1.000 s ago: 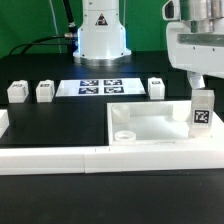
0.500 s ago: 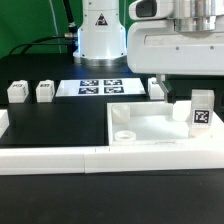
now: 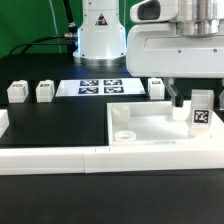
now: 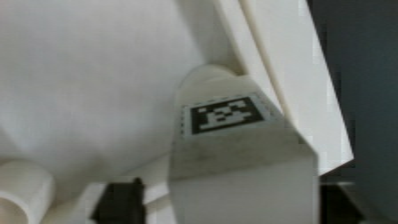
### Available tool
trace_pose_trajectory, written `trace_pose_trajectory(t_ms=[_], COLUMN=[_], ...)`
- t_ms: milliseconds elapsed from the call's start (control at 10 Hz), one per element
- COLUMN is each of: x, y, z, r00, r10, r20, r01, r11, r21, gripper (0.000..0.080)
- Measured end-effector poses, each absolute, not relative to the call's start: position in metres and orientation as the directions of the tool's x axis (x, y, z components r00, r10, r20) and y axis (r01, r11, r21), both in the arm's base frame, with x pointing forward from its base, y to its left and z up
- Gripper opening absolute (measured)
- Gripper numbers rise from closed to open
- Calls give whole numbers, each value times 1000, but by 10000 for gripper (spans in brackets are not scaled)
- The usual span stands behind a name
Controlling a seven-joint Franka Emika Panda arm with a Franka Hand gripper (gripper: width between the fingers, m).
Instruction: Assemble square table
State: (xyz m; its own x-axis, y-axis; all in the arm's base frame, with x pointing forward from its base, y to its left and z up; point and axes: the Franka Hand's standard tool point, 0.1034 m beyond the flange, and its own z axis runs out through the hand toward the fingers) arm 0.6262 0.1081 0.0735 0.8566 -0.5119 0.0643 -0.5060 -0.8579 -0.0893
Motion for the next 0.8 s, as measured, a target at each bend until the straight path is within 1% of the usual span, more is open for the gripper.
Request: trace_pose_trajectory(t_ms=[100,200,300,500,800], x=[626,626,626,626,628], y=[108,109,109,109,108], z=[73,73,73,73,73], r00=[803,741,716,595,245], r10=[-593,-670,-697,-804,-969], r20=[55,45,41,22,-42], r01=[-587,-664,-691,-798,-964], r11=[-804,-741,-716,-593,-239], r21=[-95,-101,-103,-109,-115], gripper=[290,290,290,290,291])
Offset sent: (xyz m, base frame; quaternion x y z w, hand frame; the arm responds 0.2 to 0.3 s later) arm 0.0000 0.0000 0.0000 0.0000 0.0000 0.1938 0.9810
